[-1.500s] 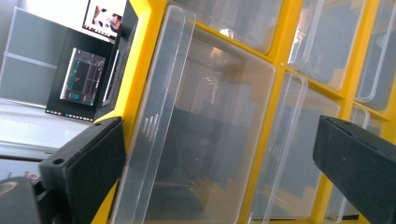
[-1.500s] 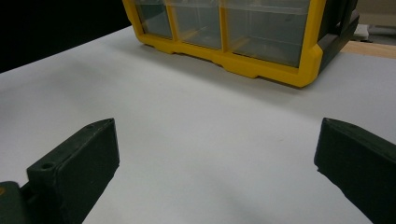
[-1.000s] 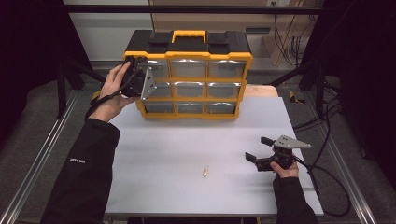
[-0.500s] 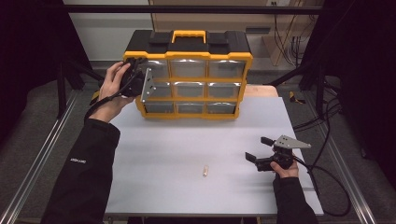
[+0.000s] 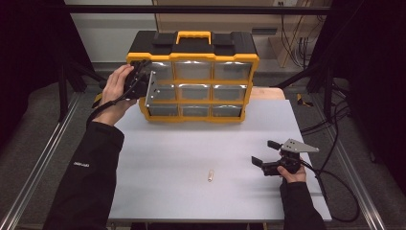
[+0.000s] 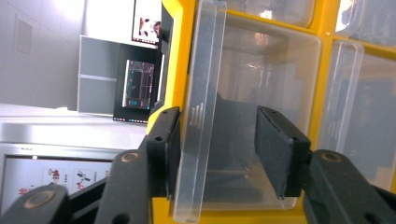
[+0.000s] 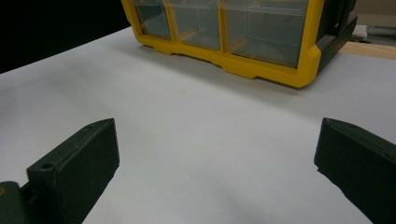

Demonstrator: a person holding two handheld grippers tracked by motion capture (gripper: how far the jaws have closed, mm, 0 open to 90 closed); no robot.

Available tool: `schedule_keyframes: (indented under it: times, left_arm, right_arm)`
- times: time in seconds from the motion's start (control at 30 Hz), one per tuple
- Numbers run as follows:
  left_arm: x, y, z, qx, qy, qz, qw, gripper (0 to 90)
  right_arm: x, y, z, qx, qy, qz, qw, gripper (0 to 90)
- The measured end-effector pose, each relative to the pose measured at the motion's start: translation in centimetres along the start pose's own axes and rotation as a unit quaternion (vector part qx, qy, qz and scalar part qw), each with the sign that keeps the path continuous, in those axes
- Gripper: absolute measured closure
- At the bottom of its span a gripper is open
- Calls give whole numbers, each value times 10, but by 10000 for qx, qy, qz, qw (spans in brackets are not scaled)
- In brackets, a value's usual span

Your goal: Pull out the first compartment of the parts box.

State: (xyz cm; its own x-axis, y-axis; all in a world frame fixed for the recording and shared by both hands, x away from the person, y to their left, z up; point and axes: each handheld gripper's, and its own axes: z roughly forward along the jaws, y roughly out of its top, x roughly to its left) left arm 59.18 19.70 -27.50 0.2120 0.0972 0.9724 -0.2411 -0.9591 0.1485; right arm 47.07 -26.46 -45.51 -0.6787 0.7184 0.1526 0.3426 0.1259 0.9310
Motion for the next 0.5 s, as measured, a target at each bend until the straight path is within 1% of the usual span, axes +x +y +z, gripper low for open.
schedule_keyframes:
  times: [0.07, 0.17, 0.2, 0.33, 0.47, 0.5]
  left_arm:
    - [0, 0, 0, -10, 61, 42, 10000, 560]
    - [-1, 0, 0, 16, 121, 80, 9999, 579]
    - [-1, 0, 0, 30, 143, 119, 9998, 602]
    - [-2, 1, 0, 59, 217, 249, 9994, 628]
    - [-3, 0, 0, 48, 345, 292, 9990, 679]
    - [-4, 0, 0, 48, 371, 319, 9988, 679]
  right_arm:
    - [0, 0, 0, -3, -2, 1, 10000, 6]
    - [0, 0, 0, 0, -2, 0, 10000, 6]
    - [0, 0, 0, 3, -3, -5, 10000, 6]
    - [0, 0, 0, -5, 1, 3, 10000, 6]
    - [0, 0, 0, -10, 3, 14, 10000, 6]
    - [0, 0, 0, -10, 3, 14, 10000, 6]
